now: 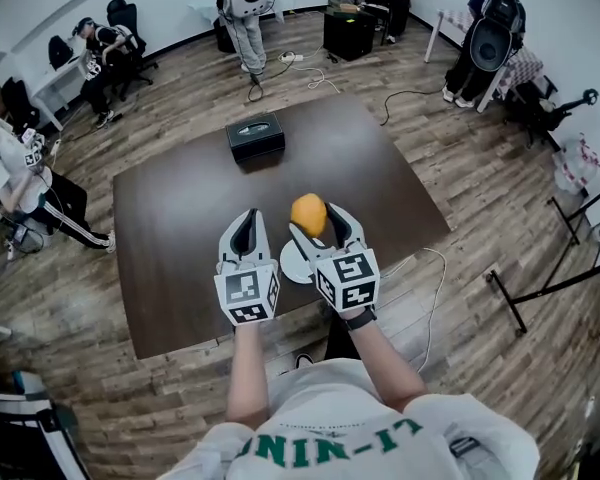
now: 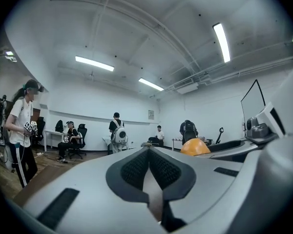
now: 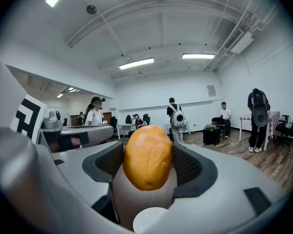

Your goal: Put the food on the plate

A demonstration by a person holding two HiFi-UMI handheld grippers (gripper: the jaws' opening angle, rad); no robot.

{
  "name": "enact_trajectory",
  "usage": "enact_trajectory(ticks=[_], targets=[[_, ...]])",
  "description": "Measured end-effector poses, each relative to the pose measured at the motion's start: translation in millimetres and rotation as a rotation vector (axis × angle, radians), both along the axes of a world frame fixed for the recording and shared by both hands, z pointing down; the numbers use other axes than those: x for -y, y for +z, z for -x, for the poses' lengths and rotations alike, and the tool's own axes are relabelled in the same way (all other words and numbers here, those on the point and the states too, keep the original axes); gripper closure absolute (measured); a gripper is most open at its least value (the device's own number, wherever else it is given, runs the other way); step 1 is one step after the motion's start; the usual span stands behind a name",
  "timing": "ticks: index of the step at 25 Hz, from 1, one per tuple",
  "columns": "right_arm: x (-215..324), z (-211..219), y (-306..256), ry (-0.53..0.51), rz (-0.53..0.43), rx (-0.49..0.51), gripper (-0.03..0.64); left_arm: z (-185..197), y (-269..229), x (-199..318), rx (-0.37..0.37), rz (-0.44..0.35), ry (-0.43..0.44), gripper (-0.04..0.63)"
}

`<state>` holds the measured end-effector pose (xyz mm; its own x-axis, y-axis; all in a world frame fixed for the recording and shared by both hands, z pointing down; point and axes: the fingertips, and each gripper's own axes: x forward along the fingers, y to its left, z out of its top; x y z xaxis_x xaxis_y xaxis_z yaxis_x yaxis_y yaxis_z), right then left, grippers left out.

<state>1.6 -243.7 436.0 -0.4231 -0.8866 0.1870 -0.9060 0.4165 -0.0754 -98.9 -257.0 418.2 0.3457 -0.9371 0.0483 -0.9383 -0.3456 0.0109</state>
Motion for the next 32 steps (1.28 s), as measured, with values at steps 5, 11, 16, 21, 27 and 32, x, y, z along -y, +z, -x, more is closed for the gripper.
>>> enact_trajectory(ticks=[5, 11, 16, 21, 27, 32], targets=[[42.6, -6.0, 27.2, -0.037, 0.072, -0.049, 0.29, -15.2, 7.2, 45.1, 0.001, 0.024, 0.01, 0.581], [72.3, -4.3, 75.9, -0.072, 0.171, -0.064, 0.29, -20.4, 42.3, 76.7, 0.012, 0.101, 0.026, 0.581], [83.9, 3.6, 114.6, -0.089, 0.253, -0.068, 0.29, -21.4, 69.5, 92.1, 0.013, 0.147, 0.041, 0.581], [85.1, 11.2, 148.1, -0.106, 0.315, -0.083, 0.287, -20.0, 93.2, 95.6, -0.001, 0.177, 0.052, 0.581], [79.4, 18.6, 187.3, -0.127, 0.381, -0.106, 0.287, -9.8, 119.7, 95.9, -0.007, 0.213, 0.038, 0.581], [76.4, 20.1, 222.6, -0.134, 0.445, -0.078, 0.288, -5.9, 146.1, 95.0, -0.06, 0.257, 0.044, 0.581]])
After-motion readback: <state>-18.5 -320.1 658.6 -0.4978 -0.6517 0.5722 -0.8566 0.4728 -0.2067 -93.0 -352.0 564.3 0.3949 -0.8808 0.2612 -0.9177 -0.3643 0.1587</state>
